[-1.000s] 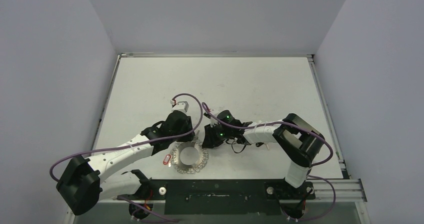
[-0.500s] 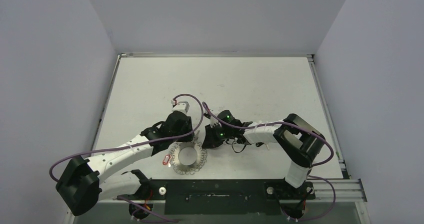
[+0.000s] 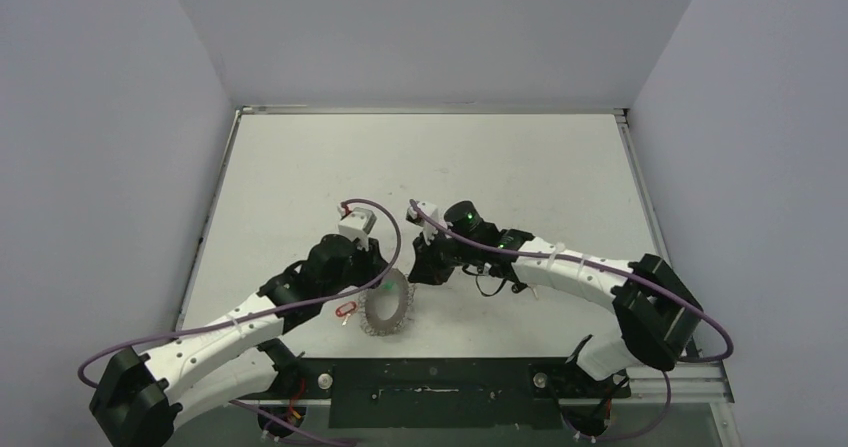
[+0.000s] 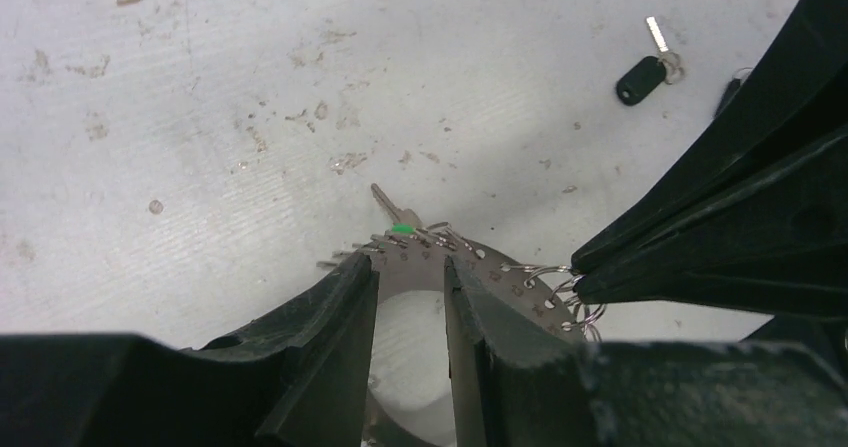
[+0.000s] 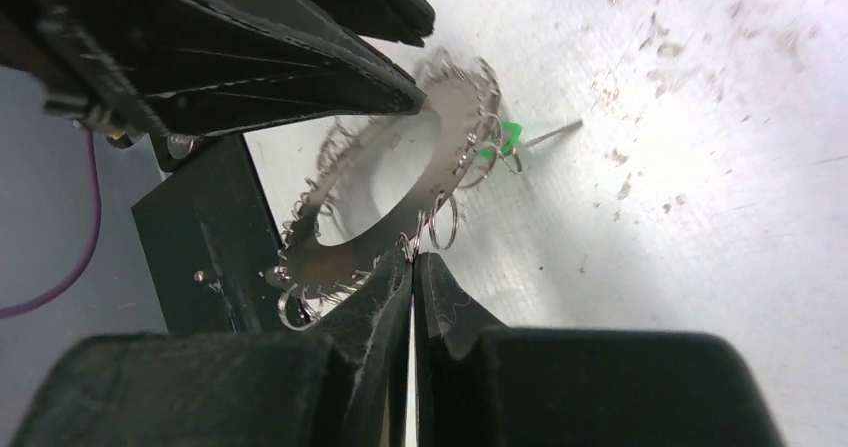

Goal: Put the keys on the keyring

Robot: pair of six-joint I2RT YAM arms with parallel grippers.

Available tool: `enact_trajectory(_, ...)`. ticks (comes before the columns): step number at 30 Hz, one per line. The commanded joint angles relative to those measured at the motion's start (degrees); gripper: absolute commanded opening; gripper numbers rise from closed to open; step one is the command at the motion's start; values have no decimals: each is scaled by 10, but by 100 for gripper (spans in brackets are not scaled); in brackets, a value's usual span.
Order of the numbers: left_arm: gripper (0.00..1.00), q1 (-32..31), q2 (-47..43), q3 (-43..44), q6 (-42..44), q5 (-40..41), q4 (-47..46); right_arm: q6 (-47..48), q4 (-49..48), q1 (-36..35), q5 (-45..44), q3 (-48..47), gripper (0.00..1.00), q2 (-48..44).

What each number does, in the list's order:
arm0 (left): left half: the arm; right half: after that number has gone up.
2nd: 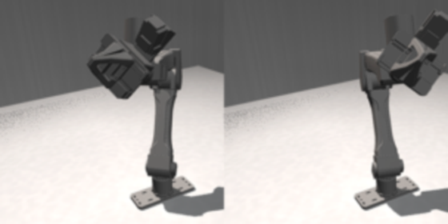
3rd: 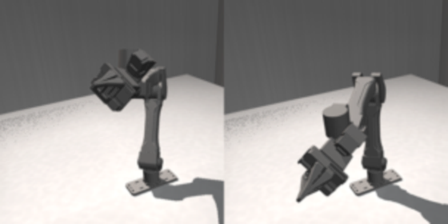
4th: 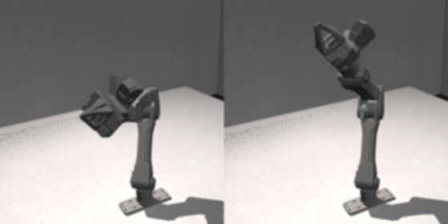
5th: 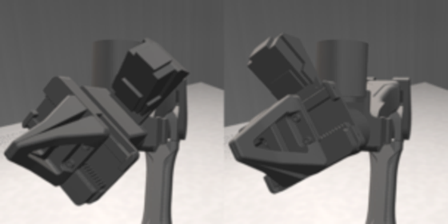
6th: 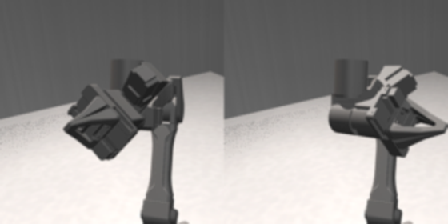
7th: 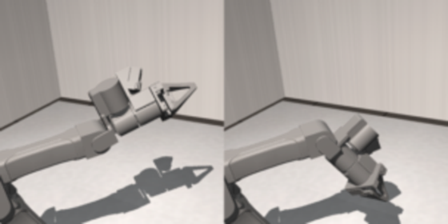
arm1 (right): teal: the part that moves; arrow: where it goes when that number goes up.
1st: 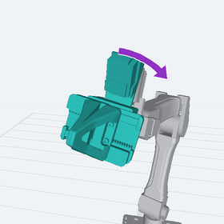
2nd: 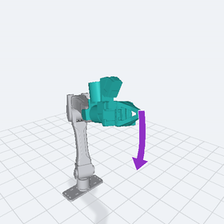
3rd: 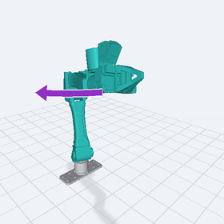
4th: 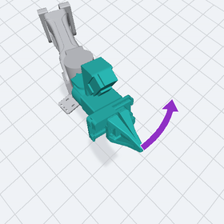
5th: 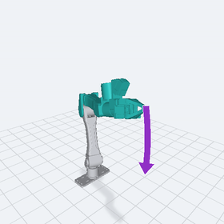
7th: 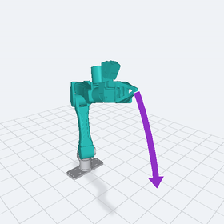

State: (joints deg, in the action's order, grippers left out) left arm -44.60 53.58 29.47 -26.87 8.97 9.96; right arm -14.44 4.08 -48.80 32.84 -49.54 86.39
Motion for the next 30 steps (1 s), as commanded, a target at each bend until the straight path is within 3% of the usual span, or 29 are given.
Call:
enact_trajectory(1, 30, -5, -74, -43, 80, -55, -132, 92, 32, -2, 6, -23, 0, -71)
enact_trajectory(8, 30, -7, -212, -160, 195, -164, -296, 199, 9, -1, 61, 7, 0, -138)
enact_trajectory(12, 30, -9, -243, -180, 261, -243, -311, 254, -10, -1, 78, 30, 0, -171)
enact_trajectory(19, 28, -18, -203, -192, 353, -358, -369, 282, -73, 0, 104, 71, 0, -210)
enact_trajectory(23, 23, -32, -161, -205, 381, -371, -434, 282, -95, 0, 111, 88, 0, -216)
enact_trajectory(30, 23, -54, -119, -210, 407, -349, -476, 292, -102, 1, 138, 97, 0, -217)
